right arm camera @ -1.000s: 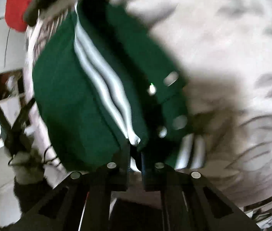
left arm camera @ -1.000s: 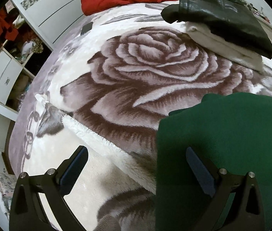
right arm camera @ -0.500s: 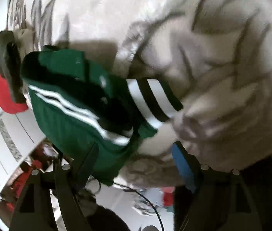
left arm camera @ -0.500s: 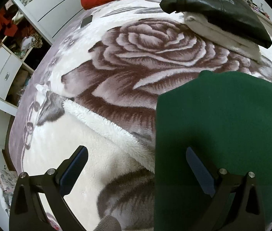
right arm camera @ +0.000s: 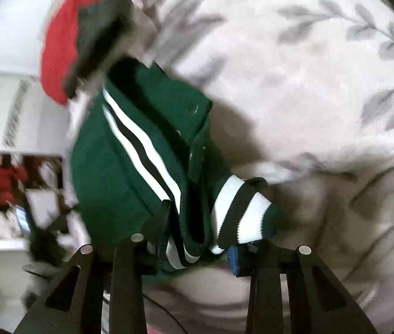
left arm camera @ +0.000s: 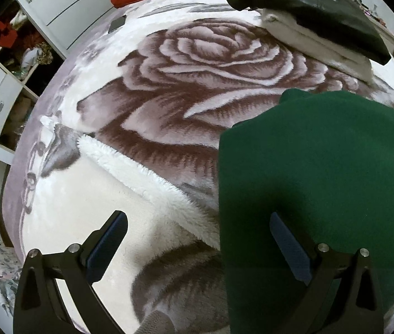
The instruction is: Fold large clothes
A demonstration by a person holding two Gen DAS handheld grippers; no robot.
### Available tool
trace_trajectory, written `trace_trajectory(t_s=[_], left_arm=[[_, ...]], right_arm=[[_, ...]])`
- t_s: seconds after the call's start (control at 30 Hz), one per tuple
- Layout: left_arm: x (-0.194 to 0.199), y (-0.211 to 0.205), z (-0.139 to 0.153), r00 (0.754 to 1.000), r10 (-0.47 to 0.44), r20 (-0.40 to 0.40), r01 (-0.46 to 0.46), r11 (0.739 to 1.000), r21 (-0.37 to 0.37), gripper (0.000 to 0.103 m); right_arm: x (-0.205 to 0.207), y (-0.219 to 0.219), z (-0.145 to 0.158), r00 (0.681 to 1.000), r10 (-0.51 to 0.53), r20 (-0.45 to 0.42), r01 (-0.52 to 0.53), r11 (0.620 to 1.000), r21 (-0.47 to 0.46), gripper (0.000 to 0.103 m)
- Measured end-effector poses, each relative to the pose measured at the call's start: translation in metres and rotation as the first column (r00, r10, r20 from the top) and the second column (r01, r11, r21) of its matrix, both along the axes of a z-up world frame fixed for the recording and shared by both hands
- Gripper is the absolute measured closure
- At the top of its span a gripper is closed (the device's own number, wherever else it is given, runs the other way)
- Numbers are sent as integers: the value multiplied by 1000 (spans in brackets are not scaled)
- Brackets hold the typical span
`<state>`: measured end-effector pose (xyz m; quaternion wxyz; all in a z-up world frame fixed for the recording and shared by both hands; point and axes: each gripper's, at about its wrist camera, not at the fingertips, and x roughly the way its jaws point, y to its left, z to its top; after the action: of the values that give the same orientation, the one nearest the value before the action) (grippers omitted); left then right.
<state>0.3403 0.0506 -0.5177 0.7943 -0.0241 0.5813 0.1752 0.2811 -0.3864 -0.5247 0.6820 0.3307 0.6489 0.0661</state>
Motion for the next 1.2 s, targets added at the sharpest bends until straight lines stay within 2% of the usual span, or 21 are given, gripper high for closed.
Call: trace_trajectory(t_s=[0.03, 0.07, 0.1, 0.17, 0.2, 0.27, 0.33, 0.4, 0.53, 0.63, 0.67, 0.7, 0.73, 0.77, 0.83, 0.9, 0.97, 1.03, 1.13, 1.2], left_arm=[[-1, 1, 1, 1000, 1, -1, -1, 1000, -3, 0], [-3, 2, 3, 1000, 6, -2, -7, 1000, -11, 0], [-5, 4, 5, 1000, 13, -1, -13, 1000, -12, 0], [-13, 10, 12, 999, 31, 9, -31, 999, -9, 0], [-17, 13, 15, 999, 40, 17, -40, 999, -5, 0], [-26, 20, 21, 997, 69, 34, -69, 998, -1, 0], [-30, 29, 25, 992, 111, 52, -110, 994, -21, 0], [-27, 37, 22, 988, 142, 52, -141, 989, -38, 0], [-9, 46, 13, 983, 175, 50, -172, 983, -65, 0], [11, 49, 8, 982, 179, 61, -175, 982, -69, 0], [18, 49, 5, 983, 175, 58, -171, 983, -70, 0], [27, 48, 0, 985, 164, 48, -160, 985, -72, 0], [31, 47, -3, 987, 156, 42, -153, 986, -70, 0], [37, 46, -8, 988, 149, 34, -147, 987, -63, 0], [42, 46, -14, 990, 136, 28, -133, 989, -68, 0], [46, 47, -17, 991, 129, 36, -125, 988, -96, 0], [49, 49, -17, 991, 132, 32, -128, 985, -113, 0], [51, 50, -16, 992, 127, 15, -125, 988, -96, 0], [40, 55, -6, 992, 127, 27, -124, 989, -85, 0], [24, 62, 0, 990, 137, 39, -132, 987, -96, 0]], right_arm=[[0, -7, -14, 996, -47, -81, 51, 997, 50, 38], [-3, -16, -22, 986, -82, -143, 97, 990, 103, 26], [-3, -22, -20, 975, -96, -200, 124, 983, 133, 23], [-1, -29, 0, 974, -90, -207, 107, 992, 73, 23], [4, -33, 17, 979, -81, -185, 88, 996, 28, 23], [25, -32, 41, 988, -60, -141, 60, 998, -2, 23], [52, -28, 67, 998, -26, -64, 26, 1000, 0, 23], [89, -15, 83, 998, 60, 11, -60, 997, 52, 23], [173, 43, 72, 974, 222, 55, -223, 974, 23, 23], [224, 83, 33, 958, 286, -20, -284, 957, 62, 23], [233, 91, 19, 955, 292, -44, -288, 954, 85, 31], [240, 97, 13, 958, 284, -47, -281, 957, 68, 48], [240, 104, 9, 957, 286, -46, -284, 957, 52, 92], [249, 112, 9, 951, 308, -38, -307, 952, 18, 98], [251, 126, 21, 940, 340, -1, -340, 938, -68, 99], [259, 124, 40, 950, 306, 51, -298, 946, -124, 100], [269, 117, 37, 961, 274, 47, -263, 949, -172, 101], [269, 115, 20, 964, 267, -18, -267, 951, -155, 101], [269, 122, 8, 941, 327, -81, -335, 935, -118, 100], [269, 114, 12, 928, 352, -121, -359, 932, -43, 82]])
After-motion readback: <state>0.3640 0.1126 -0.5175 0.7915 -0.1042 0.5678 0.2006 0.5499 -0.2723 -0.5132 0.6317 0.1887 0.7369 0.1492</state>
